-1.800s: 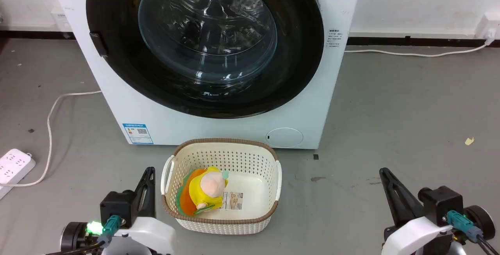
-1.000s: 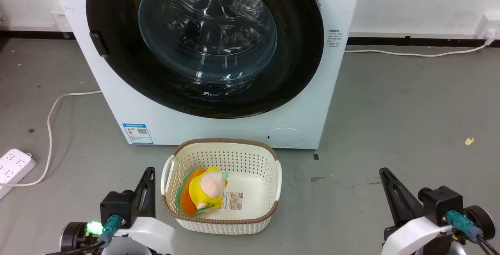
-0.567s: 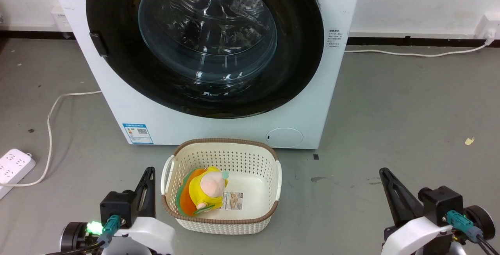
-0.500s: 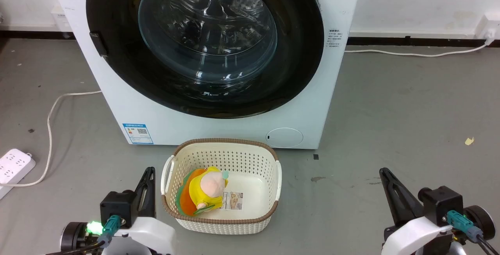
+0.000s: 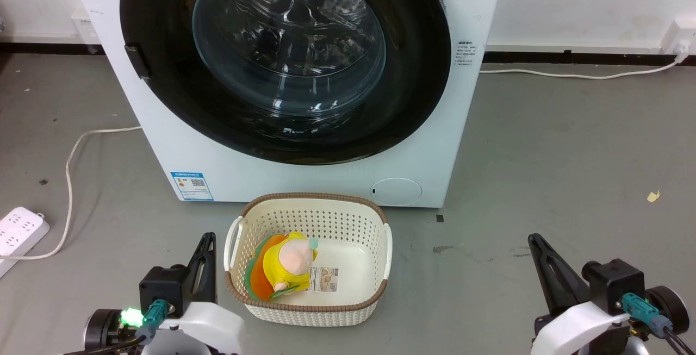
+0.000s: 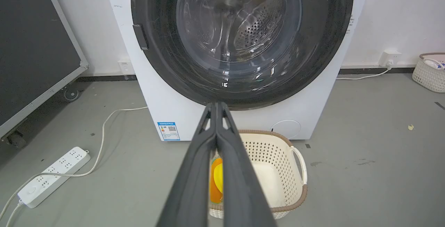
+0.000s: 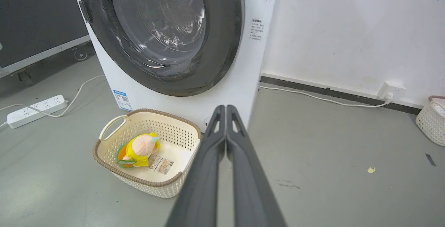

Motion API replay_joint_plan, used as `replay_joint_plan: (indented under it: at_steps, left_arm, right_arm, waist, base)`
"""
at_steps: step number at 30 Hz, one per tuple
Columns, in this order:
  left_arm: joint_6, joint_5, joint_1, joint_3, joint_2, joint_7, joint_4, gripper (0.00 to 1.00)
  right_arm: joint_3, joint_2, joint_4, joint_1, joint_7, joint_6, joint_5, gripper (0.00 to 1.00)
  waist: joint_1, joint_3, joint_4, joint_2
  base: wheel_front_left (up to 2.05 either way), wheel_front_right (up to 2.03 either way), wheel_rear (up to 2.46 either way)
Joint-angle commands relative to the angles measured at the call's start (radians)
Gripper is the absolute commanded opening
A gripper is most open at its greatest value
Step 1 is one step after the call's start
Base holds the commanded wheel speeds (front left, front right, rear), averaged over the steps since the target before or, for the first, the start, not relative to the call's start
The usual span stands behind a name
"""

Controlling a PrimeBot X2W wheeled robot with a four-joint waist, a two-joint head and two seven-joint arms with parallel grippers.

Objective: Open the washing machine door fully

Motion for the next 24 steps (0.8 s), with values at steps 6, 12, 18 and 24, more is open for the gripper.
replay_joint_plan:
  at_steps: [6,12,18,24]
  left_arm:
    - [0.0,-0.002,0.0,-0.001,0.0,-0.001,0.001,1.0]
    - [0.001,-0.006,0.001,-0.005,0.0,-0.012,0.001,1.0]
    - [0.002,-0.01,0.002,-0.009,0.0,-0.025,0.002,1.0]
    - [0.003,-0.014,-0.001,-0.015,0.0,-0.037,0.0,1.0]
  right_arm:
    - [0.001,0.0,0.0,0.0,-0.001,0.0,0.001,1.0]
    - [0.002,0.0,0.002,0.0,-0.012,0.0,0.016,1.0]
    - [0.0,0.0,0.001,-0.001,-0.025,0.0,0.027,1.0]
    - [-0.003,0.001,-0.001,-0.006,-0.037,0.0,0.038,1.0]
  waist:
    - [0.0,0.0,0.0,0.0]
    - [0.0,0.001,-0.001,0.0]
    - [0.0,0.003,-0.001,0.0]
    - [0.0,0.012,0.002,0.0]
  base:
    - [0.0,0.0,0.0]
    - [0.0,0.0,0.0]
    - [0.0,0.0,0.0]
    - [0.0,0.0,0.0]
